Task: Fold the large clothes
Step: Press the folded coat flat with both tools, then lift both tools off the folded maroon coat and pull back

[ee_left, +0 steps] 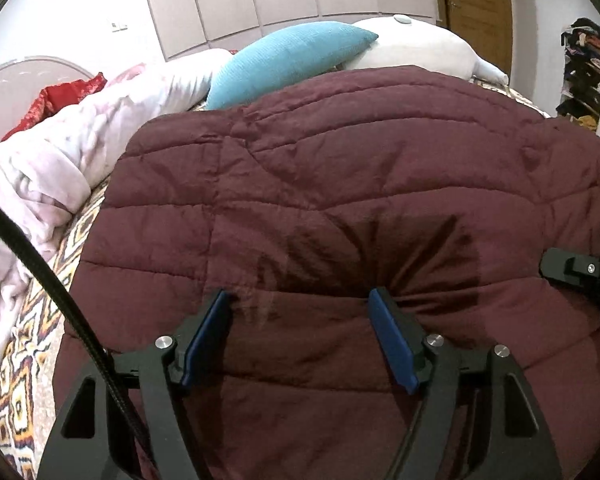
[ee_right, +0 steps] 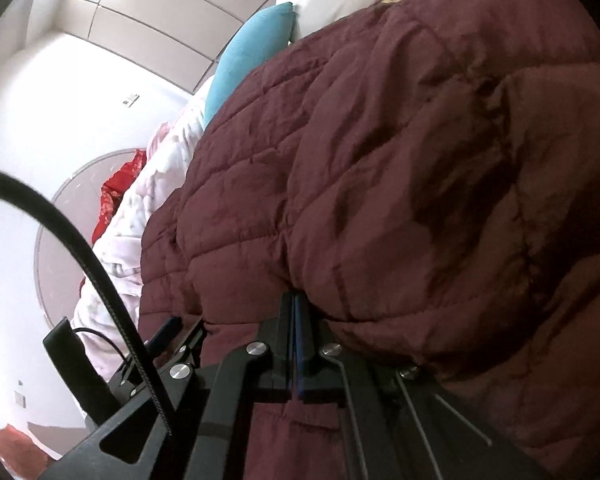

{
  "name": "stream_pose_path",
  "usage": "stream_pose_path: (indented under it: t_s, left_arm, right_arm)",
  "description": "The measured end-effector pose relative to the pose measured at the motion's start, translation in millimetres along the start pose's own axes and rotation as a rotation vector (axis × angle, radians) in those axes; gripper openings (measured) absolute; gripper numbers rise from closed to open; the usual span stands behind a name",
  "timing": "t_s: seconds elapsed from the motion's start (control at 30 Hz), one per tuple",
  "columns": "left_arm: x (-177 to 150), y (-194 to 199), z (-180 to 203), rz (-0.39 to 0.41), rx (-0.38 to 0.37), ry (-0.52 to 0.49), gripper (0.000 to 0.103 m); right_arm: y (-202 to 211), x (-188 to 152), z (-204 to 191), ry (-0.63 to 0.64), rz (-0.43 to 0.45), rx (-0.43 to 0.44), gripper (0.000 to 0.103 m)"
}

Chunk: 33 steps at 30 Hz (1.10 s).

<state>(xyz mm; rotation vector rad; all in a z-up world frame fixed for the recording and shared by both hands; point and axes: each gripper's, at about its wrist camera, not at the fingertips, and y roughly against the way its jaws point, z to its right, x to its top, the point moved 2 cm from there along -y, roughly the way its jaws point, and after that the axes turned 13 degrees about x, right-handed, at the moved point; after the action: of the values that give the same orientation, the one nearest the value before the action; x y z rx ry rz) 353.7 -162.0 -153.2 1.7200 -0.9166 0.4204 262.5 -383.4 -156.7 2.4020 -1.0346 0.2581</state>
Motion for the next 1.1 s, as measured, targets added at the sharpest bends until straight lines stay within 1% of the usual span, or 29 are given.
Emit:
stream_pose_path:
  t_s: [0.07,0.13,0.2,0.27,0.3,0.33,0.37,0.4,0.47,0.5,0.53,0.6,0.67,0.7,0.73,0.77,0.8,0.83,0.87,0.93,0.97,1.0,1.03,1.07,1.1]
  left_arm:
    - [4.3,2.5,-0.3,-0.017,0.013,-0.021,0.073]
    - [14.8,12.5,-7.6,-0.046,-0.004,-0.043,0.070]
    - [24.2,24.3,-22.6,-0.025,-0.023,-0.015,0.069]
    - [35.0,31.4,-38.6,0.012,-0.013,0.006,0.069]
    - [40.7,29.2,-45.4,0.020,0.010,0.011,0.069]
    - [44.9,23.3,-49.4,0.015,0.028,0.013,0.069]
    - [47.7,14.6,-51.7,0.000,0.040,0.014,0.069]
    - [49.2,-0.1,-52.5,-0.034,0.042,0.010,0.069]
    - [44.2,-25.7,-50.5,-0.098,0.058,-0.006,0.070]
    - [40.8,-33.8,-48.9,-0.092,0.075,-0.013,0.071]
    - [38.1,-35.1,-47.0,-0.063,0.095,-0.021,0.071]
    - [37.2,-30.1,-44.0,-0.034,0.118,-0.046,0.071]
    - [43.1,-22.5,-48.1,-0.027,0.068,-0.033,0.070]
    - [47.9,-18.7,-53.0,-0.019,0.032,-0.008,0.070]
    - [55.2,-16.8,-60.3,-0.010,0.016,0.021,0.070]
    - [59.8,-17.6,-63.9,-0.007,0.017,0.035,0.070]
    - [67.0,-22.6,-70.1,-0.010,0.020,0.055,0.071]
    - [74.4,-31.8,-76.0,-0.021,0.032,0.070,0.071]
    - [81.4,-44.2,-82.1,-0.036,0.062,0.078,0.071]
    - [89.1,-65.9,-91.5,-0.063,0.123,0.082,0.071]
    - [91.3,-76.3,-96.3,-0.075,0.147,0.083,0.074]
    - [92.3,-85.2,-101.4,-0.078,0.150,0.087,0.079]
    - [91.7,-88.7,-104.4,-0.070,0.152,0.091,0.081]
    - [90.4,-89.6,-105.5,-0.056,0.159,0.092,0.084]
    - [88.2,-89.2,-104.6,-0.036,0.170,0.081,0.084]
  right_arm:
    - [-0.1,0.9,-2.1,-0.008,-0.008,-0.012,0.000]
    - [0.3,3.5,-7.9,-0.016,-0.028,-0.033,0.000]
    - [0.2,11.5,-24.1,-0.013,-0.049,-0.051,0.001]
    - [13.2,21.8,-47.8,0.046,-0.023,-0.048,0.005]
    - [17.3,24.9,-52.1,0.056,-0.013,-0.040,0.011]
    - [20.8,31.1,-56.7,0.063,0.002,-0.033,0.017]
    - [21.1,34.4,-56.0,0.064,0.010,-0.046,0.020]
    - [19.7,37.3,-53.5,0.065,0.011,-0.062,0.021]
    - [4.2,42.9,-36.6,0.051,-0.012,-0.121,0.020]
    - [-3.4,43.5,-28.4,0.035,-0.015,-0.120,0.017]
    - [-6.8,44.8,-23.0,0.024,-0.008,-0.113,0.012]
    - [-8.8,48.5,-14.9,0.005,0.011,-0.098,0.008]
    - [-7.9,54.0,-15.7,-0.023,-0.004,-0.086,0.009]
    - [-3.4,57.8,-18.3,-0.046,-0.002,-0.055,0.011]
    - [0.7,60.2,-22.3,-0.054,0.009,-0.015,0.011]
    - [6.5,65.8,-27.1,-0.057,0.028,0.023,0.011]
    - [8.6,69.7,-30.8,-0.056,0.042,0.040,0.011]
    - [7.6,73.7,-32.9,-0.059,0.047,0.050,0.011]
    - [2.5,76.7,-34.8,-0.055,0.037,0.049,0.011]
    - [-11.6,80.6,-36.0,-0.027,0.007,0.023,0.011]
    - [-17.9,82.3,-33.3,-0.022,-0.006,0.009,0.011]
    - [-23.7,86.0,-24.5,-0.021,-0.011,-0.018,0.010]
    - [-25.9,89.4,-18.2,-0.018,0.001,-0.032,0.004]
    - [-26.4,94.0,-12.3,-0.023,0.017,-0.031,0.001]
    - [-24.2,98.2,-5.3,-0.036,0.037,-0.022,0.000]
